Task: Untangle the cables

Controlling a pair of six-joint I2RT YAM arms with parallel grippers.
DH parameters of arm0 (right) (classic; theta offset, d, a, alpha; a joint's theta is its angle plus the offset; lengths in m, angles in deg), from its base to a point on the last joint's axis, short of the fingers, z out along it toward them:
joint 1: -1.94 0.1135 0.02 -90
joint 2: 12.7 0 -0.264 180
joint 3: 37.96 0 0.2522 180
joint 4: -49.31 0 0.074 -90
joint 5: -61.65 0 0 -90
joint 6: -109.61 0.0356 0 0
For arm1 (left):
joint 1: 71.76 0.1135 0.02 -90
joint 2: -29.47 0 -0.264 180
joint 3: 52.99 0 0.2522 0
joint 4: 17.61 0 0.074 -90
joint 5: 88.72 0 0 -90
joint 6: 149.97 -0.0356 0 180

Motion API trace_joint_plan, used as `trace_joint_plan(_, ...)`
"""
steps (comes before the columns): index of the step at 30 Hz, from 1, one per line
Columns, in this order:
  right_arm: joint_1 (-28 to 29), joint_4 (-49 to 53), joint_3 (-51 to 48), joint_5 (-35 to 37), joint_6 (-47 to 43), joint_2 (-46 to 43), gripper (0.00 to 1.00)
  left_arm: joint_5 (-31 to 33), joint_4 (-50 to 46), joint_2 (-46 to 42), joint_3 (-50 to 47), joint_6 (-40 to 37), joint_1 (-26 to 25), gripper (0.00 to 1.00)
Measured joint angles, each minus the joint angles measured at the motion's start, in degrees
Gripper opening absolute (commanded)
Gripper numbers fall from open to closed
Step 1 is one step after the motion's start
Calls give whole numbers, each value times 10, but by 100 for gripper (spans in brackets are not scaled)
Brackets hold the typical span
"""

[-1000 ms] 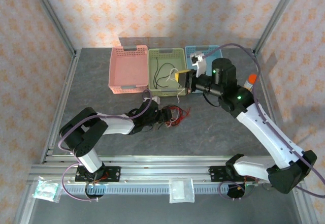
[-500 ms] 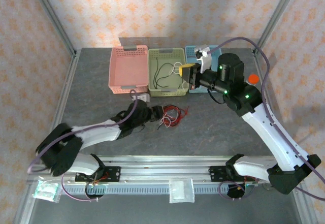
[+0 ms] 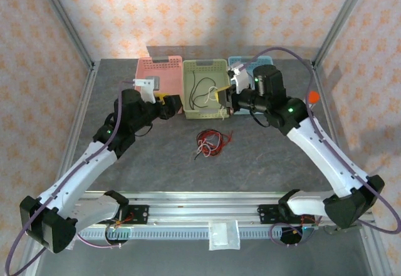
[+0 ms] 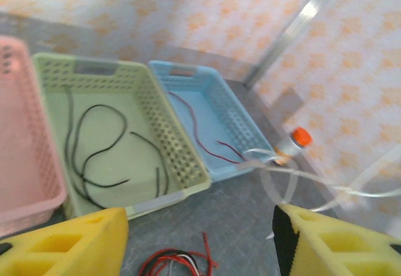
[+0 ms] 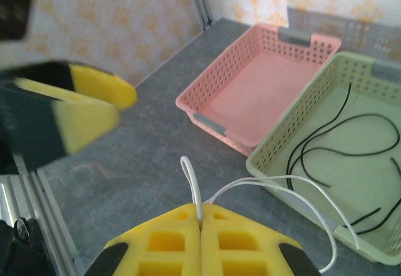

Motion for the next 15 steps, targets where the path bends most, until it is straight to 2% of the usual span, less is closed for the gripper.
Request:
trace_joint_plan(7,0,24,9,-66,-17,27,0,-149,-34,32,44,-68,0,58)
trace_joint_plan(15,0,26,9,-138,-25,27,0,-228,-56,62,49,-91,0,59)
